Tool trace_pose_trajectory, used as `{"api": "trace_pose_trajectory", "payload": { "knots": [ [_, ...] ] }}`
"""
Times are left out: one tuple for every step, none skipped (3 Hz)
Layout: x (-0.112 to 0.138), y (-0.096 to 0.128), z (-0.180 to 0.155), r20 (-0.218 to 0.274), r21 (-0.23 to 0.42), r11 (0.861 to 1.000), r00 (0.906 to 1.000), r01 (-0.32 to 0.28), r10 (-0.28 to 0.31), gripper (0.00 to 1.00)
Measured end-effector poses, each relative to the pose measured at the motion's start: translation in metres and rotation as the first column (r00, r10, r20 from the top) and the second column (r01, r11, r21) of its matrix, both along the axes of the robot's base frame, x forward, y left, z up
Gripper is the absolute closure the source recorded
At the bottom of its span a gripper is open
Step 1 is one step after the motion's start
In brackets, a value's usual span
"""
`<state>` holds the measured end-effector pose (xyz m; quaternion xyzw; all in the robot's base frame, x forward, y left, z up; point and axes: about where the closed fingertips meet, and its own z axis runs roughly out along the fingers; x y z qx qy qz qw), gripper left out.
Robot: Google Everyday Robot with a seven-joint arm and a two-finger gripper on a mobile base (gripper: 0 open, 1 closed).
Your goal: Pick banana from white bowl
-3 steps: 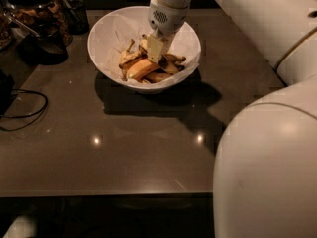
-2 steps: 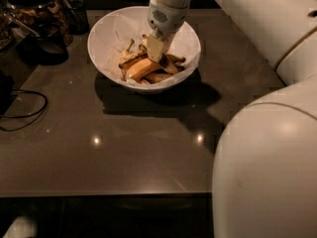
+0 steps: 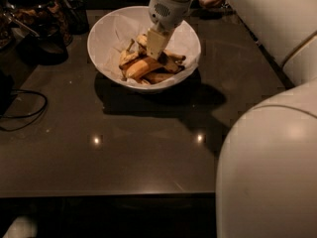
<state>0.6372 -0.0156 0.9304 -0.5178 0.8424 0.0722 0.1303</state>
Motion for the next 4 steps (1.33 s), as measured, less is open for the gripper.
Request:
{"api": "trace_pose_trajectory", "payload": {
  "knots": [
    [-0.003,-0.005,0.014,0.035,0.022,0.999,0.9988,-0.035,0.034,1.00],
    [-0.014,-0.019,0.024,0.090,0.060,0.994,0.9922,-0.092,0.086,1.00],
    [-0.014,-0.022,0.024,0.096,0.059,0.993,0.9911,-0.098,0.092,1.00],
    [-0.017,-0.018,0.032,0.125,0.028,0.991,0.9836,-0.134,0.130,1.00]
  ]
}}
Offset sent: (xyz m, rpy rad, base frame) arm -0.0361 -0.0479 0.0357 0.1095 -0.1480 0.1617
